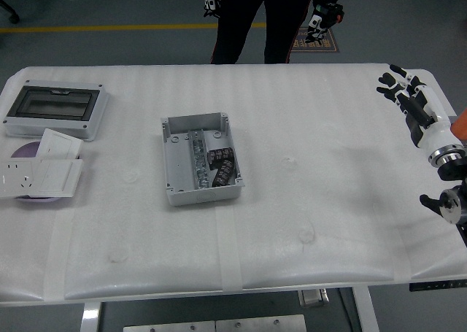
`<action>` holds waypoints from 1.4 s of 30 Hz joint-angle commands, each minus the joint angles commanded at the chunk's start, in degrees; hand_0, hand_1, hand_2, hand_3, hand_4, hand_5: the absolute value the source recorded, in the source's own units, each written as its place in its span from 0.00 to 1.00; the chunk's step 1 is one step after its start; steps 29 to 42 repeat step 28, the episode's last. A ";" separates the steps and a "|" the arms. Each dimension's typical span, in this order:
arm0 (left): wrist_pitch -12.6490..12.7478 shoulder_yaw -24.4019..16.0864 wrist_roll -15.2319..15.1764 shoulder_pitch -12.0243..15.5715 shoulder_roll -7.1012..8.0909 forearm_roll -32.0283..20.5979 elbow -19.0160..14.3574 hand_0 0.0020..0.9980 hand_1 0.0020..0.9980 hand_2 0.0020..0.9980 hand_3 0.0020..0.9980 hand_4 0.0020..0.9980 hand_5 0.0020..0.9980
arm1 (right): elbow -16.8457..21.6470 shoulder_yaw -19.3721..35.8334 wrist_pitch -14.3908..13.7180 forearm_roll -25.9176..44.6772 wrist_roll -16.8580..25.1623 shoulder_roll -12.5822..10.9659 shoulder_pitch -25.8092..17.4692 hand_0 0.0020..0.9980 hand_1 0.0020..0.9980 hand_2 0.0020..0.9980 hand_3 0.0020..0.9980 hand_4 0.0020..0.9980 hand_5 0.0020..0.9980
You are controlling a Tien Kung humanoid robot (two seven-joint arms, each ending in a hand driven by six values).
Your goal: Pick up the battery,place it into the box
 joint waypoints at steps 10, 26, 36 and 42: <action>0.01 -0.39 0.10 0.06 0.05 0.21 -0.01 0.44 0.61 0.56 0.41 0.45 0.37 | -1.46 2.17 3.42 13.88 3.79 0.94 -1.27 0.80 0.72 0.75 0.82 0.90 0.57; -0.01 -0.94 0.21 -0.05 0.22 0.76 -0.02 0.44 0.61 0.56 0.41 0.45 0.37 | -1.86 6.09 3.56 17.36 4.05 0.40 -2.35 0.78 0.72 0.77 0.81 0.89 0.58; -0.01 -1.06 0.22 -0.08 0.26 0.90 -0.02 0.44 0.61 0.56 0.41 0.45 0.37 | -1.97 6.44 3.60 17.57 4.11 0.31 -2.36 0.78 0.72 0.77 0.81 0.89 0.58; -0.01 -1.06 0.22 -0.08 0.26 0.90 -0.02 0.44 0.61 0.56 0.41 0.45 0.37 | -1.97 6.44 3.60 17.57 4.11 0.31 -2.36 0.78 0.72 0.77 0.81 0.89 0.58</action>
